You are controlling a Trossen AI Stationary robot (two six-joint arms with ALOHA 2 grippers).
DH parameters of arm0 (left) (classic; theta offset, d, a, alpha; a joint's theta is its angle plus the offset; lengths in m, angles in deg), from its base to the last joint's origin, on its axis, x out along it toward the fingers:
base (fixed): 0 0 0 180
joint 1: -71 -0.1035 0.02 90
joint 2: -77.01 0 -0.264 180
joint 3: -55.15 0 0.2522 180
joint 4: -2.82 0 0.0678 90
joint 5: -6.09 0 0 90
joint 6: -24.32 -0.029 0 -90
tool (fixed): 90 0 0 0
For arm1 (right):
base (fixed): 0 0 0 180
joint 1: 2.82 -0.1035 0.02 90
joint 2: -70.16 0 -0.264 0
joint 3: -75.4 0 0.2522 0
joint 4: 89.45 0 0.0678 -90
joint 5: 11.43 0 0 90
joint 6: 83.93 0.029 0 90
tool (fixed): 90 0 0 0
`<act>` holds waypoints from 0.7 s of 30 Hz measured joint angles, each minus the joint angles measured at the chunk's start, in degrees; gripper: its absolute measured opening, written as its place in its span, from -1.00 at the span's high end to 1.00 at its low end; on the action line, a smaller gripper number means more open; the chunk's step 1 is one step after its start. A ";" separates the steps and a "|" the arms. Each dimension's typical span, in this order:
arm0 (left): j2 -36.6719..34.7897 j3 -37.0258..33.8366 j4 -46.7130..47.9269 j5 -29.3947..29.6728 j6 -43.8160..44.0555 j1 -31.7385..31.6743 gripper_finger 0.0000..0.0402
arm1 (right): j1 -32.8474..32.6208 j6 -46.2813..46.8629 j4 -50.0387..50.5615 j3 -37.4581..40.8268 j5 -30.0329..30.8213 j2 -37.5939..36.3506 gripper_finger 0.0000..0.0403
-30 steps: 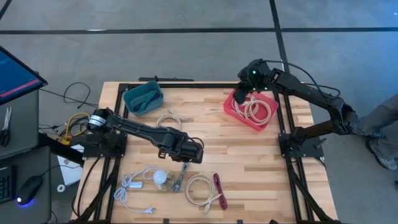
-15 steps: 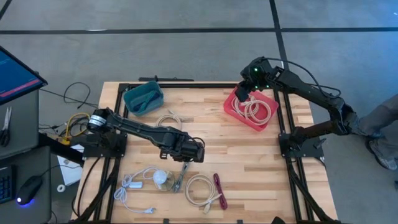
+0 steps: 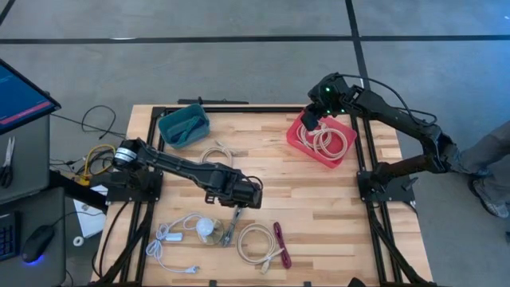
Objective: Pick & Place USB Port
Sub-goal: Put the white black charger cable into blue bin
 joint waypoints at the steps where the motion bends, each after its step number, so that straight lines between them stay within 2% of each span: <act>1: 0.00 0.00 0.01 0.00 -0.25 0.00 0.55 | 0.00 0.00 0.04 0.00 0.00 0.00 0.66; 6: -0.04 -3.55 -0.71 0.32 -1.65 0.04 0.47 | -0.01 -0.07 0.53 0.00 0.00 0.00 0.66; 13: 0.04 -9.65 -6.78 -4.74 -1.50 0.54 0.31 | 0.09 -1.53 1.29 0.02 -0.01 0.00 0.66; 21: 0.02 -14.23 -11.46 -4.61 -1.71 0.50 0.11 | 0.31 -1.53 1.23 0.02 0.00 0.00 0.66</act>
